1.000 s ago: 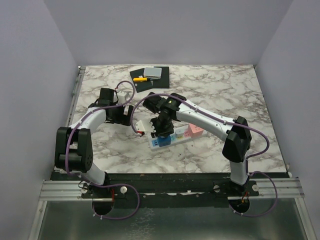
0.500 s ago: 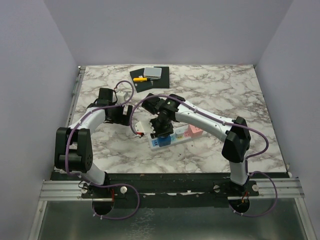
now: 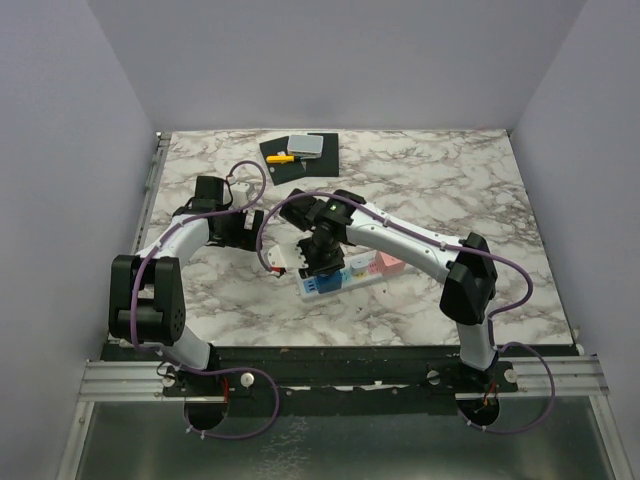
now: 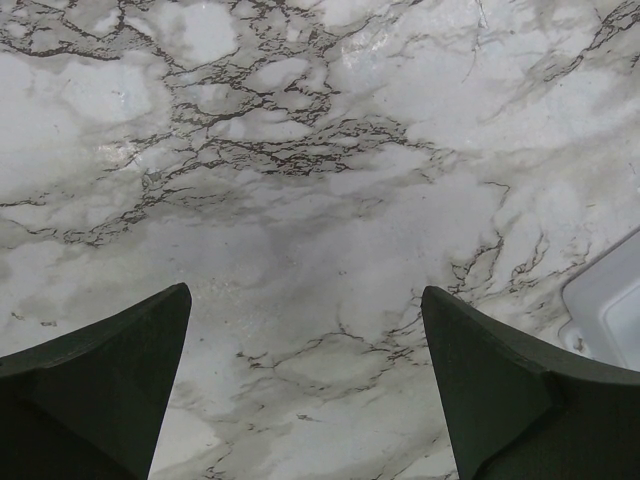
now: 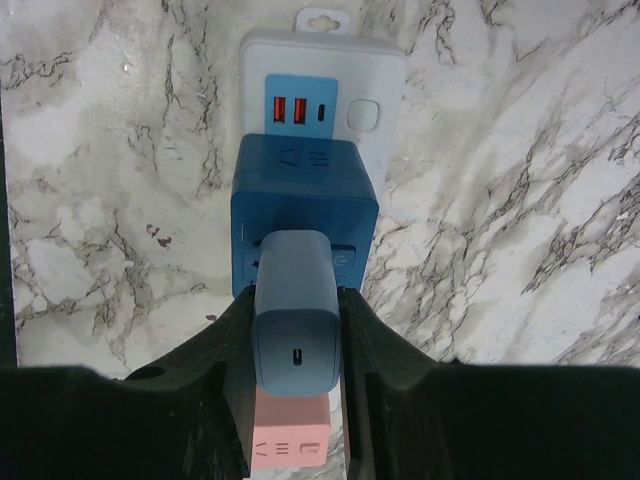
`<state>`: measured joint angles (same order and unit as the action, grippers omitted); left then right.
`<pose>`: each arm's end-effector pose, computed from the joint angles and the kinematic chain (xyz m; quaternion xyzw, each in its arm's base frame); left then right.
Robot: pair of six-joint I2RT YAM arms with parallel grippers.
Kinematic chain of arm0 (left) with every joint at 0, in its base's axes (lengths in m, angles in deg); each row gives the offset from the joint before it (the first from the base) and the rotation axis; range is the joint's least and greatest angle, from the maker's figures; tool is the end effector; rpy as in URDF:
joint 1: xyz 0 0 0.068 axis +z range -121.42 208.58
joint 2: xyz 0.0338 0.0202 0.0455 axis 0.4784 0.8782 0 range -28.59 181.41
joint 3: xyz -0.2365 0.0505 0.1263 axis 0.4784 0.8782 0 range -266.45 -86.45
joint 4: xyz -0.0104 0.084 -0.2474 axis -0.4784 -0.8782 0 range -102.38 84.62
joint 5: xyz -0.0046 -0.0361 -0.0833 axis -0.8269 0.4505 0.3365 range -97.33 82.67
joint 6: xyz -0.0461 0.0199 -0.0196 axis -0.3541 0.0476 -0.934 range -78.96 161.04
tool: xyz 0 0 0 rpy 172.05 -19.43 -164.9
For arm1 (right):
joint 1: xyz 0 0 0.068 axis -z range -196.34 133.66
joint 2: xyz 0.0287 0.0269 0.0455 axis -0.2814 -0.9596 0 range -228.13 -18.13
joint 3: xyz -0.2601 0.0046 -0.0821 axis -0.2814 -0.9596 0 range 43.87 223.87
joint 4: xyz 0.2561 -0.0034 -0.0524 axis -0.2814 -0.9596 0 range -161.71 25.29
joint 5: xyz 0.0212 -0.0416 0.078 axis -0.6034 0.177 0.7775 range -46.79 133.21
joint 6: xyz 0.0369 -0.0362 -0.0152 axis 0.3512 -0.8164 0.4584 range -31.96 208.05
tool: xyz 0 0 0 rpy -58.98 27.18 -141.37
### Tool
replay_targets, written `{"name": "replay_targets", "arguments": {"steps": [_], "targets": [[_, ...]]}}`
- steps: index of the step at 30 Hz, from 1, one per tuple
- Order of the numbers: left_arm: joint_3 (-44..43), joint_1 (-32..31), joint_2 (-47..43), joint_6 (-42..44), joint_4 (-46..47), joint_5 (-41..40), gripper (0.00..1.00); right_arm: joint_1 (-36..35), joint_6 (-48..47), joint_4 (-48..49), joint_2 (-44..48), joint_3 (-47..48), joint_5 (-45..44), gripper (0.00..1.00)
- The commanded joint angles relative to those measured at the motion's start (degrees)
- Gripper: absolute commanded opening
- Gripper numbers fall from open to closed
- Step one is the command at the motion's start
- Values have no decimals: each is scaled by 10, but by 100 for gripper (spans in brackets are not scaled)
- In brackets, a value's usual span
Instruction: Insert the plug
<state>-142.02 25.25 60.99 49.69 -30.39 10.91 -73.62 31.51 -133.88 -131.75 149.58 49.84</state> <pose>0.3090 -0.0292 0.1978 0.1413 0.9419 -0.1403 0.2705 0.2134 0.3396 0.2745 -0.8346 0.5362 0.0582 0.1119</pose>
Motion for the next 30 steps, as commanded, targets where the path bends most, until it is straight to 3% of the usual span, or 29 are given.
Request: {"name": "replay_targets", "arguments": {"steps": [1,30], "targets": [[-3,7,-14,6,-4,15,99,-7,-4,-10,-25,3,-15,1],[-26,21,-26,9,-15,28,99,-7,31,-10,-56,-93,2,1]]}}
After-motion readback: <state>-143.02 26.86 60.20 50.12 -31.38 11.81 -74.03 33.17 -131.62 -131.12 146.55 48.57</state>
